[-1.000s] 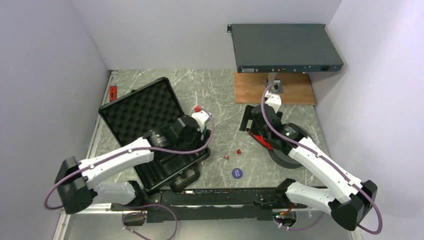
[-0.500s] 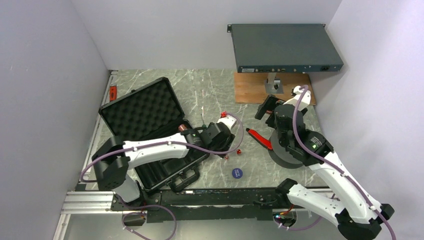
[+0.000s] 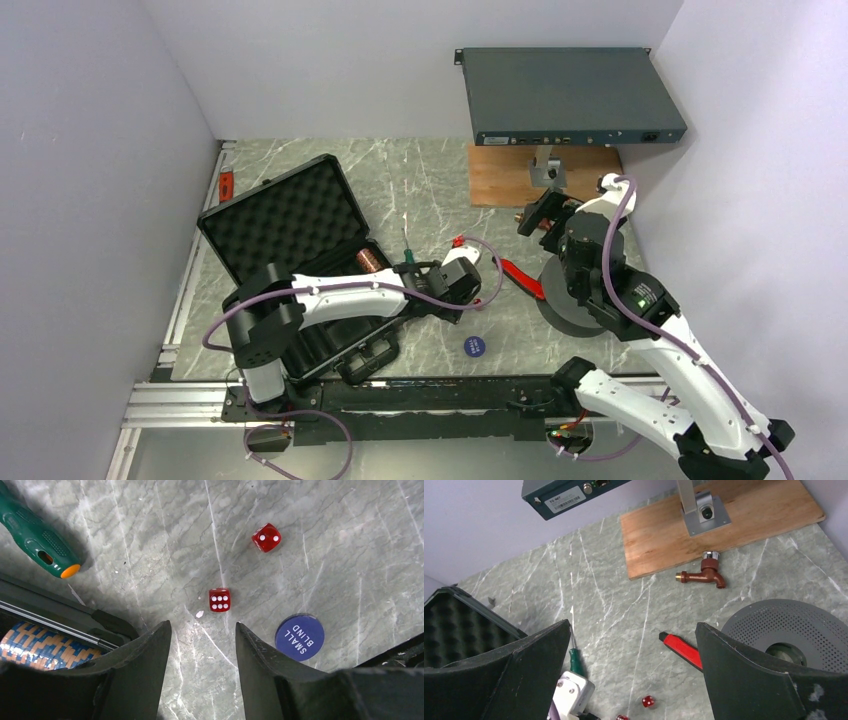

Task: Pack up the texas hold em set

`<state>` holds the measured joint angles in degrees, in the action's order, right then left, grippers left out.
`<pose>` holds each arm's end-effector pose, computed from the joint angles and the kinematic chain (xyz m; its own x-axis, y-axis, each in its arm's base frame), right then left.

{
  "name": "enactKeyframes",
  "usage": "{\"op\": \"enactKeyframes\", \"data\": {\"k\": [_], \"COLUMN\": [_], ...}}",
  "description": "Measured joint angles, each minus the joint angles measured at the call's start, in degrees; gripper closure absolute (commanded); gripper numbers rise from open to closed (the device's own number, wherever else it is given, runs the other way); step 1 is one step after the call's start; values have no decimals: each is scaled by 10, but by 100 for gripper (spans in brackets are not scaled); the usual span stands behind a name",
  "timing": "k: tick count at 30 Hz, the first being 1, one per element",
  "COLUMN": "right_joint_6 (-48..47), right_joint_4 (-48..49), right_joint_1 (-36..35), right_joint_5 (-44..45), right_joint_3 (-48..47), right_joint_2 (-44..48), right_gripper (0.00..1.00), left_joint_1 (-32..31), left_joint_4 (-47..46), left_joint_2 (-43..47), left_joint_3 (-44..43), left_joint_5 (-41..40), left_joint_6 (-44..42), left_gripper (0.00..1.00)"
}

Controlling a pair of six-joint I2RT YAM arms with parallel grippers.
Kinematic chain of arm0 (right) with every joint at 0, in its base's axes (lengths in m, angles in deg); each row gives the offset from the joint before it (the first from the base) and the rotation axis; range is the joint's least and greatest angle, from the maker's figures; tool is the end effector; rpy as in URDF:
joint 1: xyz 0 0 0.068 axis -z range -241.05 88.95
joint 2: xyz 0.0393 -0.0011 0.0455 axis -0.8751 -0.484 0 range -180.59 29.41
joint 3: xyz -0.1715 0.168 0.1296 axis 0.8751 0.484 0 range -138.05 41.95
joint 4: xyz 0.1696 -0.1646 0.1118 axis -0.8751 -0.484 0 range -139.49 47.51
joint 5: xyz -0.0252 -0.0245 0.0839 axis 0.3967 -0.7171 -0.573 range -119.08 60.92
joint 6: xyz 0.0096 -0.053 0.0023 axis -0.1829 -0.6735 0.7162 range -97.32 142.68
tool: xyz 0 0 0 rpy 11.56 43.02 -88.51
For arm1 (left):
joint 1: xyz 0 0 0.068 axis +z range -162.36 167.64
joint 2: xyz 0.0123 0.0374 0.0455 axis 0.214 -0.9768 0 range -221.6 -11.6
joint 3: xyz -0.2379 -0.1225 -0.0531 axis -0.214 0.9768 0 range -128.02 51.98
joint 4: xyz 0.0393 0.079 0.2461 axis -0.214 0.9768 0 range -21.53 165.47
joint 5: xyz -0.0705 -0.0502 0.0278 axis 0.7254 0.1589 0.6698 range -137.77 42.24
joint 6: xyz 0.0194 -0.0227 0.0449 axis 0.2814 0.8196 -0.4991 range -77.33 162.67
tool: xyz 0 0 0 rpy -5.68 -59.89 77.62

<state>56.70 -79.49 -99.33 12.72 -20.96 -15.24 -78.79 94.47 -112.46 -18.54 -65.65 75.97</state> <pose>0.1256 0.0689 0.4005 -0.1900 0.3812 -0.9047 0.1691 0.9205 0.3523 0.1584 -0.3359 0.2110 -0.7197 0.3431 -0.6035 0.4896 0.8672 -0.0908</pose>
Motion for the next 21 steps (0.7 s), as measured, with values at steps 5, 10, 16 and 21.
{"op": "enactKeyframes", "data": {"k": [5, 10, 16, 21], "right_joint_6": [0, 1, 2, 7], "right_joint_4": [0, 0, 0, -1], "right_joint_1": [0, 0, 0, 0], "right_joint_5": [-4, -14, -19, -29], "right_joint_3": [10, 19, 21, 26], "right_joint_2": [-3, -2, -2, -2], "right_gripper": [0, 0, 0, 0], "left_joint_1": [0, 0, 0, 0], "left_joint_4": [2, 4, 4, 4], "left_joint_2": [-13, -25, -36, -56], "left_joint_3": [0, -5, -17, -29], "left_joint_5": [8, 23, 37, 45], "left_joint_6": [7, 6, 7, 7], "left_gripper": [46, 49, 55, 55]}}
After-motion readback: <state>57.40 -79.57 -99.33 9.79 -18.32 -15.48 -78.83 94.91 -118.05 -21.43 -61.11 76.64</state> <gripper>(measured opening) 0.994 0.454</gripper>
